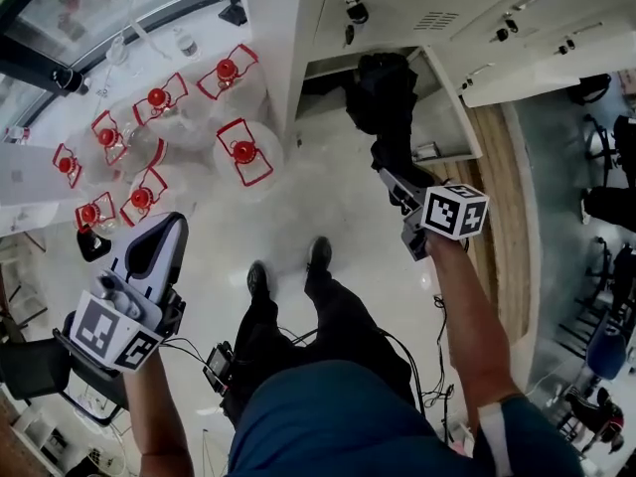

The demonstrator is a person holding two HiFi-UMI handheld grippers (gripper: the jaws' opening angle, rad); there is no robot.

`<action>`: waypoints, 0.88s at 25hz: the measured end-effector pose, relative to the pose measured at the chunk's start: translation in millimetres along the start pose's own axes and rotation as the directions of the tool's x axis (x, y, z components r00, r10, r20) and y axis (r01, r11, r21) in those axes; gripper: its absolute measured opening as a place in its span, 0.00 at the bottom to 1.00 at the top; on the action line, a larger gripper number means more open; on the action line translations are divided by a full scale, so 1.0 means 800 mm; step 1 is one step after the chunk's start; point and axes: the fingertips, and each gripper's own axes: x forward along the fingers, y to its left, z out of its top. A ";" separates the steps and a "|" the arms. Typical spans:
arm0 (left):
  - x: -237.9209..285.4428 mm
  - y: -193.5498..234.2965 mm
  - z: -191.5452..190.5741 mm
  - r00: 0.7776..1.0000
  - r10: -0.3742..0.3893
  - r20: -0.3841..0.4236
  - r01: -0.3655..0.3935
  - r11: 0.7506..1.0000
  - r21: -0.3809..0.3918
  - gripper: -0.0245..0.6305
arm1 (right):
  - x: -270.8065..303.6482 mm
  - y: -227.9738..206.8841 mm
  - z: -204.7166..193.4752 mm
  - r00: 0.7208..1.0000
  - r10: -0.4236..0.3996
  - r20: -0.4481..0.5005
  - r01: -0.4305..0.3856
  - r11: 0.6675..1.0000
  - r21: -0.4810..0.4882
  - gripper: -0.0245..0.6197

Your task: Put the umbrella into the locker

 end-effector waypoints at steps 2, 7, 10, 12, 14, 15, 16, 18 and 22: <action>0.004 0.001 -0.007 1.000 0.005 -0.004 -0.005 1.000 -0.005 0.07 | 0.018 -0.013 -0.005 1.000 -0.001 -0.019 0.001 1.000 0.000 0.33; 0.009 0.008 -0.024 1.000 0.020 -0.012 -0.020 1.000 -0.017 0.07 | 0.063 -0.039 -0.016 0.998 -0.008 -0.057 0.007 1.000 -0.003 0.33; 0.009 0.016 -0.039 0.999 0.033 -0.023 -0.033 0.999 -0.032 0.07 | 0.091 -0.051 -0.017 0.997 -0.011 -0.077 0.010 1.000 -0.010 0.33; 0.010 0.022 -0.051 0.999 0.041 -0.031 -0.042 0.998 -0.043 0.07 | 0.112 -0.056 -0.014 0.997 -0.005 -0.083 0.004 1.000 -0.014 0.33; 0.011 0.027 -0.064 0.998 0.049 -0.039 -0.051 0.997 -0.052 0.07 | 0.134 -0.063 -0.012 0.996 0.006 -0.087 -0.007 1.000 -0.013 0.33; 0.012 0.028 -0.070 0.998 0.053 -0.042 -0.055 0.997 -0.057 0.07 | 0.144 -0.067 -0.009 0.996 0.007 -0.087 -0.009 1.000 -0.015 0.33; 0.013 0.030 -0.075 0.997 0.056 -0.044 -0.059 0.996 -0.061 0.07 | 0.154 -0.070 -0.005 0.996 0.007 -0.086 -0.008 1.000 -0.017 0.33; 0.014 0.033 -0.084 0.997 0.065 -0.047 -0.068 0.995 -0.069 0.07 | 0.173 -0.076 0.000 0.996 0.007 -0.089 -0.009 1.000 -0.020 0.33; 0.016 0.040 -0.100 0.995 0.081 -0.055 -0.086 0.993 -0.086 0.07 | 0.206 -0.086 0.006 0.995 0.012 -0.103 -0.014 1.000 -0.021 0.33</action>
